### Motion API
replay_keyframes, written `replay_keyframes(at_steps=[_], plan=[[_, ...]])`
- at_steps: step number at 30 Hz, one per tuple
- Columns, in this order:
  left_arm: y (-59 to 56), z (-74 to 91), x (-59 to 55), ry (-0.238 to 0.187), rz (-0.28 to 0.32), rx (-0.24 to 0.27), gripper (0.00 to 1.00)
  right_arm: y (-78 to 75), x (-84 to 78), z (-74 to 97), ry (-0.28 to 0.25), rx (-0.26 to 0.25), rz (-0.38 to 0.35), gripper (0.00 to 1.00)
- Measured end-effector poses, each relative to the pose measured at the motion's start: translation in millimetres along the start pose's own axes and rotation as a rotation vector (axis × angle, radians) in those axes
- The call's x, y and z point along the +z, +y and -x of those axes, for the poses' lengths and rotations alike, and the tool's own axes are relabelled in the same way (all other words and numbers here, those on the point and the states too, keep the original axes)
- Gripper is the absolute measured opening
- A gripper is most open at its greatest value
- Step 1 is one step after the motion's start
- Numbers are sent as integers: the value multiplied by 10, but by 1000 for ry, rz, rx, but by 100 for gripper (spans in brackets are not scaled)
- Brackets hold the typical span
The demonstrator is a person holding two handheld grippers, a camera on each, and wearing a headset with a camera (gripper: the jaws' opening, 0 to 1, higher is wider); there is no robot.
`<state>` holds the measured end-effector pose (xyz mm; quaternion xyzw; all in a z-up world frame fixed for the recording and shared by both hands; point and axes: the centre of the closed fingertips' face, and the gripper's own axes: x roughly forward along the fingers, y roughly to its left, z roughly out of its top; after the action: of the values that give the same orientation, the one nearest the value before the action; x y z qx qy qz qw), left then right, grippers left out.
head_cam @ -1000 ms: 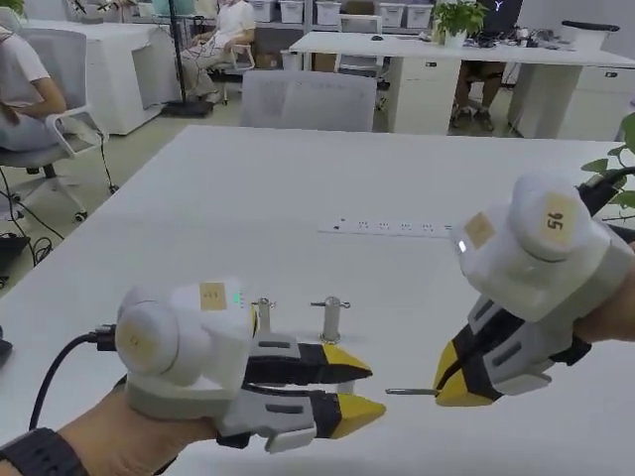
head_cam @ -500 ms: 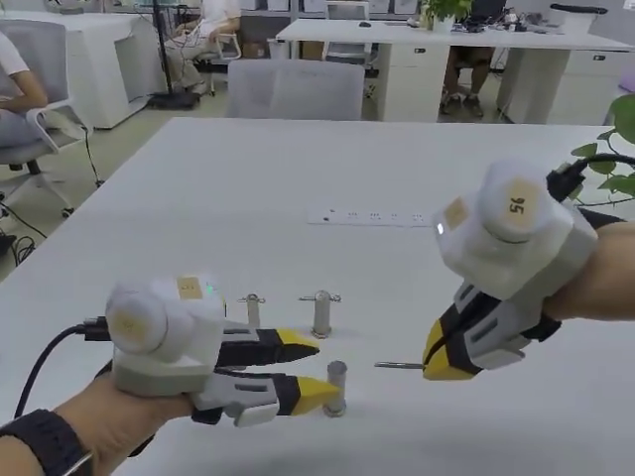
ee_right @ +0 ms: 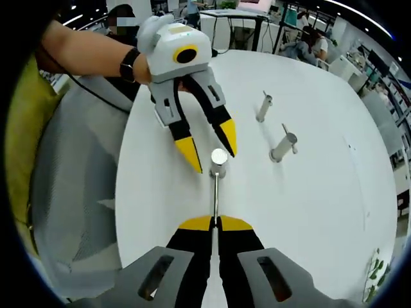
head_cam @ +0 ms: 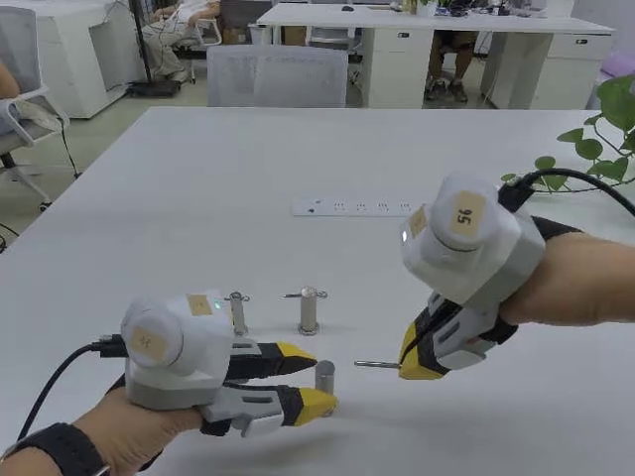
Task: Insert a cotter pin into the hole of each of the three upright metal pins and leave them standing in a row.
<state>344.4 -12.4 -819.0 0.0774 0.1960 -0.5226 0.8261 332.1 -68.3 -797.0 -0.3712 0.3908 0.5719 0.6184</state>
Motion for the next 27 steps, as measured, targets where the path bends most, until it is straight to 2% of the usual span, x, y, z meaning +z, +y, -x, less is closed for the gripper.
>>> replay_keyframes(at_steps=[7, 27], plan=[[9, -33, -34, -9, 19, 12, 23, -4, 5, -135, 6, 9, -15, 3], [48, -84, -43, -12, 21, 30, 13, -41, 54, -207, -6, 13, -28, 3]])
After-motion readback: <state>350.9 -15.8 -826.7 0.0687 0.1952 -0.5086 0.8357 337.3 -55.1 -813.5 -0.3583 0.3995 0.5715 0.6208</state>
